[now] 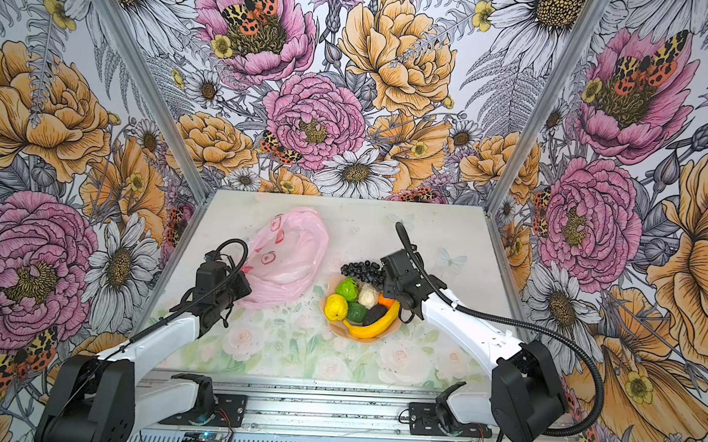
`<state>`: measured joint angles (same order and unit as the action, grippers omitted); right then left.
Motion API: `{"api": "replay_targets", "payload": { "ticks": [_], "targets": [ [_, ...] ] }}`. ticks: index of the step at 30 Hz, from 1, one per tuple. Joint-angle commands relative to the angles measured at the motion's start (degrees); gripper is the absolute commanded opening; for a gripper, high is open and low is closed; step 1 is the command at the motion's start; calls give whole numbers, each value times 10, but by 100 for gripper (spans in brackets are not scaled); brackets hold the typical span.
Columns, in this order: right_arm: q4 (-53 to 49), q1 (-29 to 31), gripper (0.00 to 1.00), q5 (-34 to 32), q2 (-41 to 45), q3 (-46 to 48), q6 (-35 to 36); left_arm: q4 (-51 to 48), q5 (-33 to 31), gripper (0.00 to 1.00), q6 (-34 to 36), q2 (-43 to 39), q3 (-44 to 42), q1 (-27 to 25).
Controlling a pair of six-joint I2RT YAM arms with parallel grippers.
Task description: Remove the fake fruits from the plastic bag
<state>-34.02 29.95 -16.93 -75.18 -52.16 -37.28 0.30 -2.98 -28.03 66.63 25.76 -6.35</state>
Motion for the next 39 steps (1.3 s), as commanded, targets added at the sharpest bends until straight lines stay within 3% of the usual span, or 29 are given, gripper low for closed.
{"api": "replay_targets", "payload": {
  "ticks": [1,3,8,19,31,36,39],
  "targets": [
    [3,-8,53,37,32,-14,10,13,0,0,6,10,31,-14],
    [4,-14,65,52,46,-12,11,9,0,0,2,19,46,-21],
    [6,-29,81,74,79,-4,12,0,-6,0,-2,50,94,-36],
    [6,-47,82,81,147,30,-6,-21,5,0,12,183,229,-66],
    [6,-57,82,94,234,119,-77,-185,111,6,103,470,584,-80],
    [6,-57,82,108,265,152,-113,-279,100,18,126,577,767,-100],
    [6,-57,82,115,286,168,-128,-321,76,42,136,605,831,-114]
  ]
}}
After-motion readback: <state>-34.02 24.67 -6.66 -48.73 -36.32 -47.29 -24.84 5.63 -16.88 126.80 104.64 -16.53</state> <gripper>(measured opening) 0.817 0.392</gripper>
